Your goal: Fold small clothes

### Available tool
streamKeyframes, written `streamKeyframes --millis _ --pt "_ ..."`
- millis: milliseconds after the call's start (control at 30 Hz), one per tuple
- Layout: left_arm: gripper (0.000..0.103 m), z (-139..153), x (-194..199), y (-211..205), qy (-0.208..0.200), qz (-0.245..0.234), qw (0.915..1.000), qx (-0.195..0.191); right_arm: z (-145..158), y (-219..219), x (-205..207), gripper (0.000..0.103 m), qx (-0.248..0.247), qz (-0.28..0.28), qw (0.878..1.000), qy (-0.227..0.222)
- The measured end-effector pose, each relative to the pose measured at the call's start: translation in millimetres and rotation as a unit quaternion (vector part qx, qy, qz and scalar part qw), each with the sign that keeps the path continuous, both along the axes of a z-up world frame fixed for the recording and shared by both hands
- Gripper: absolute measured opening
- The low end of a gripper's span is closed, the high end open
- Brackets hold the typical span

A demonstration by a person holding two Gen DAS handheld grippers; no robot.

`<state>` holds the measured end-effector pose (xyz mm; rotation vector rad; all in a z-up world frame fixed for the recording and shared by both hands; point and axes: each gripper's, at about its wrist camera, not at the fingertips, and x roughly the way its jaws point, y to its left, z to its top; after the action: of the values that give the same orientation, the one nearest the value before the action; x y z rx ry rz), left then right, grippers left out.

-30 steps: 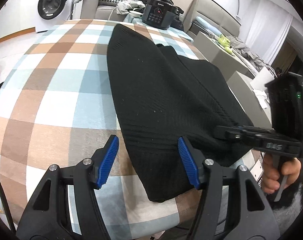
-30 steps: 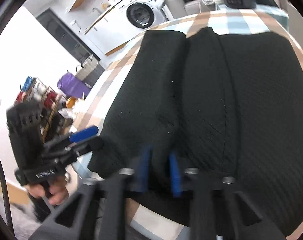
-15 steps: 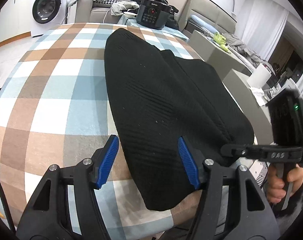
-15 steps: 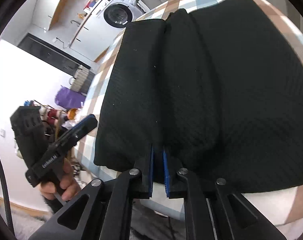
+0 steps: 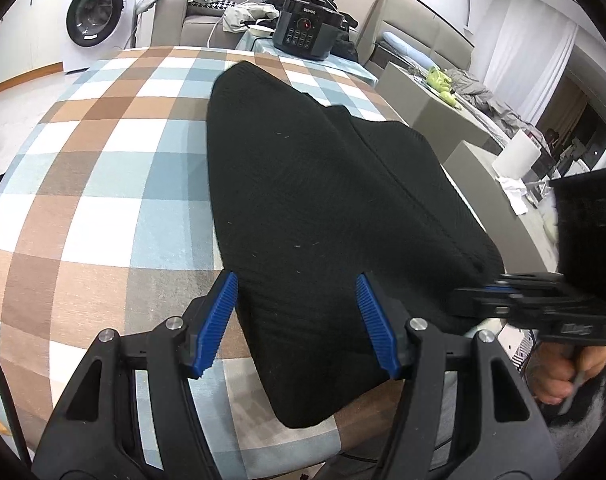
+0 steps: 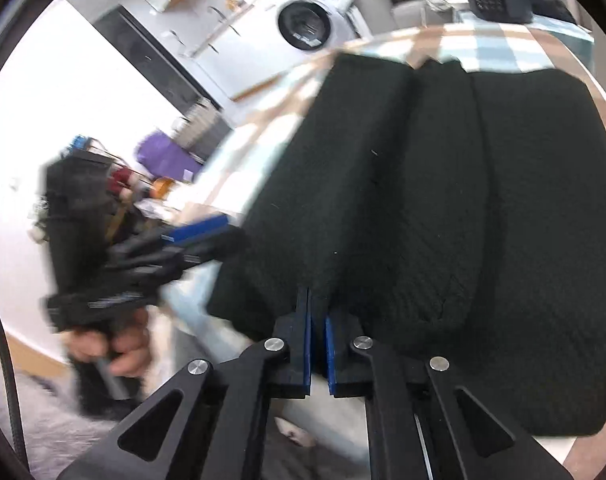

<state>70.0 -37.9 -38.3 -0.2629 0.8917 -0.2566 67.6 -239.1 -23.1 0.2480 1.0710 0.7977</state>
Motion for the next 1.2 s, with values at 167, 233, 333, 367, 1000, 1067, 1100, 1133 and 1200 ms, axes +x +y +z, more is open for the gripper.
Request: streamKeyframes --millis 167,233,333,367,1000,1067,1100,1133,1200 --pt "0.059 -2.9 4.0 -4.6 0.005 -0.011 0.9999 -0.002 -19.6 -14.8 -3.0 0.006 -0.058 -0.038 0.997 0.030" --pt "0.059 -5.6 5.1 -10.2 0.009 -0.022 0.9997 0.001 -36.0 -22.1 -0.3 0.007 -0.074 -0.052 0.994 0.069" --pt "0.059 -5.4 2.3 -16.2 0.005 -0.030 0.9995 0.012 -28.3 -34.9 -1.5 0.015 -0.042 -0.054 0.996 0.058" --pt "0.059 -5.2 1.1 -17.0 0.004 -0.032 0.9994 0.011 -22.0 -40.0 -2.8 0.022 -0.032 -0.055 0.997 0.047" --pt "0.059 -9.7 2.7 -15.4 0.012 -0.026 0.9994 0.018 -35.6 -59.1 -9.1 0.009 -0.130 -0.121 0.982 0.057" --pt "0.059 -14.8 4.1 -17.8 0.022 -0.030 0.9986 0.037 -23.2 -60.1 -9.9 0.011 -0.116 -0.133 0.984 0.038" --pt "0.060 -17.1 4.4 -19.7 0.027 -0.034 0.9978 0.049 -13.4 -61.1 -8.1 0.012 -0.103 -0.142 0.984 0.028" --pt "0.062 -19.8 4.0 -22.3 0.031 -0.040 0.9968 0.063 -6.6 -63.0 -4.7 0.017 -0.085 -0.148 0.985 0.017" --pt "0.062 -24.5 1.7 -25.4 0.036 -0.050 0.9951 0.077 4.2 -63.1 9.7 0.030 -0.050 -0.158 0.986 -0.006"
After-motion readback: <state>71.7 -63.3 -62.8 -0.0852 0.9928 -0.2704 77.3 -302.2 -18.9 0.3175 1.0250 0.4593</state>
